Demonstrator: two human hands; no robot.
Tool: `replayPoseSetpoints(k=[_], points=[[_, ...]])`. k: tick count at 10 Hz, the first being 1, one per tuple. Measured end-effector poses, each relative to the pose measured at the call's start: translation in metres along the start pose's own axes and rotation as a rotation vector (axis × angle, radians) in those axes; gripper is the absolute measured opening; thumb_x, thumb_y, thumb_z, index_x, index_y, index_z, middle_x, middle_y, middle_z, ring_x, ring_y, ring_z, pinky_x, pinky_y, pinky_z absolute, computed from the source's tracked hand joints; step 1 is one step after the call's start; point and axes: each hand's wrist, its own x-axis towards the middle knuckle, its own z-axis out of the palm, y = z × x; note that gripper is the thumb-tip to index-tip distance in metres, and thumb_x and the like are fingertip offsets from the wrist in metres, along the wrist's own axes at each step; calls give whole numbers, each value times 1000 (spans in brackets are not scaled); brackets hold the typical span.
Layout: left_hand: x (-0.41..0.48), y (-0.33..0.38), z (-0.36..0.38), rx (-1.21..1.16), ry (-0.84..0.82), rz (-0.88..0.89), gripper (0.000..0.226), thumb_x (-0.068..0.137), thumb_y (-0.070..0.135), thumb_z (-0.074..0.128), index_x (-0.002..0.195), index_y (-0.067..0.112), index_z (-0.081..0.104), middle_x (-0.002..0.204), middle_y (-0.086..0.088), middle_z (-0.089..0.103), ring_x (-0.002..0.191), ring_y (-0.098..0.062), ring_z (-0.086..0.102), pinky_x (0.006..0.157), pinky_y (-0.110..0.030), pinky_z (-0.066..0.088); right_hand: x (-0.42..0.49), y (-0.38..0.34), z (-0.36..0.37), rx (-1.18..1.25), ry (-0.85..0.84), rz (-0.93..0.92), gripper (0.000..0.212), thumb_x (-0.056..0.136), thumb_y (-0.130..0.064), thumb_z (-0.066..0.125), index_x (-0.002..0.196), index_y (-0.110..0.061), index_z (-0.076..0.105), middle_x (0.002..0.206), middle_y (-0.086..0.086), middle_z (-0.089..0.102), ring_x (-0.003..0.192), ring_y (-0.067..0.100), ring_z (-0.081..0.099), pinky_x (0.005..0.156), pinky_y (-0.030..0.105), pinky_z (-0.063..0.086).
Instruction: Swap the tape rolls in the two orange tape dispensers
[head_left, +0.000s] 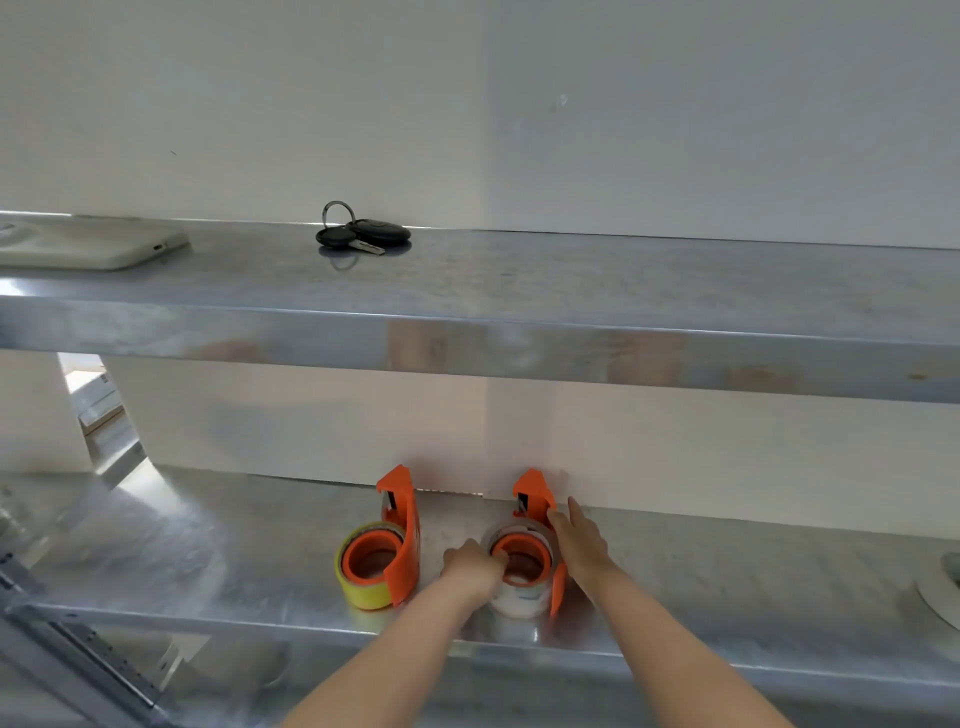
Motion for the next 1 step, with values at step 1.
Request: replayPoseSetpoints(k=[1], points=[[-10, 19, -10, -40, -39, 90, 72, 90, 40, 53, 146, 7, 23, 151, -13, 32, 136, -27, 40, 106, -28, 36, -10, -10, -9, 39, -1, -26, 61, 93, -42, 40, 147, -22, 19, 154, 11, 24, 142, 31, 19, 115, 43, 17]])
